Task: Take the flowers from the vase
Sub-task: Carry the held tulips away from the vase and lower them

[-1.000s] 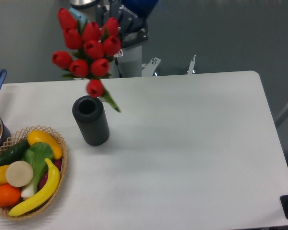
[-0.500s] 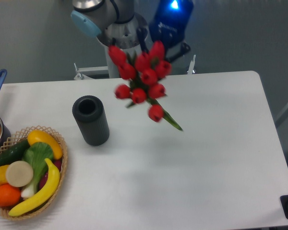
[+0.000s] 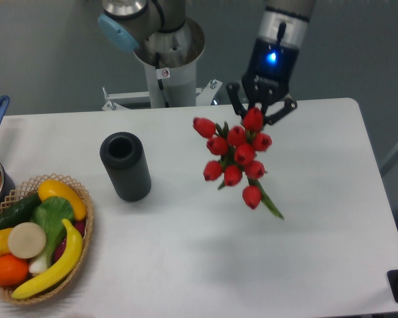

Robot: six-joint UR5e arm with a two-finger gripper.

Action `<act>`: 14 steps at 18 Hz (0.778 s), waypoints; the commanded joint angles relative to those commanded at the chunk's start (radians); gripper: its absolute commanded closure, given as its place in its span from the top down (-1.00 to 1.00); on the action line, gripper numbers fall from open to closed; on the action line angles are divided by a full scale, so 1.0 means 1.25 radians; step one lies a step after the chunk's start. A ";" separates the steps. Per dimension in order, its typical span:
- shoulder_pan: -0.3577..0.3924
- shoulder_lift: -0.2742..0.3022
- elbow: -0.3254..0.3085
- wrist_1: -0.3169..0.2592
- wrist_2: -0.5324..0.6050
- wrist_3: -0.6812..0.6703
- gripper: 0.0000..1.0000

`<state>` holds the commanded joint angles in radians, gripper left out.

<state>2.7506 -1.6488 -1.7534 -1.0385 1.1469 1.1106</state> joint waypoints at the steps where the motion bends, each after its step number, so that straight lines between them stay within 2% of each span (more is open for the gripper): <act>1: -0.016 -0.020 0.011 0.000 0.038 0.000 -0.92; 7: -0.097 -0.130 0.077 -0.015 0.237 -0.004 -0.92; 10: -0.124 -0.176 0.104 -0.015 0.285 -0.004 -0.92; 14: -0.136 -0.211 0.162 -0.072 0.299 -0.005 -0.91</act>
<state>2.5802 -1.9127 -1.5510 -1.1289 1.5201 1.1045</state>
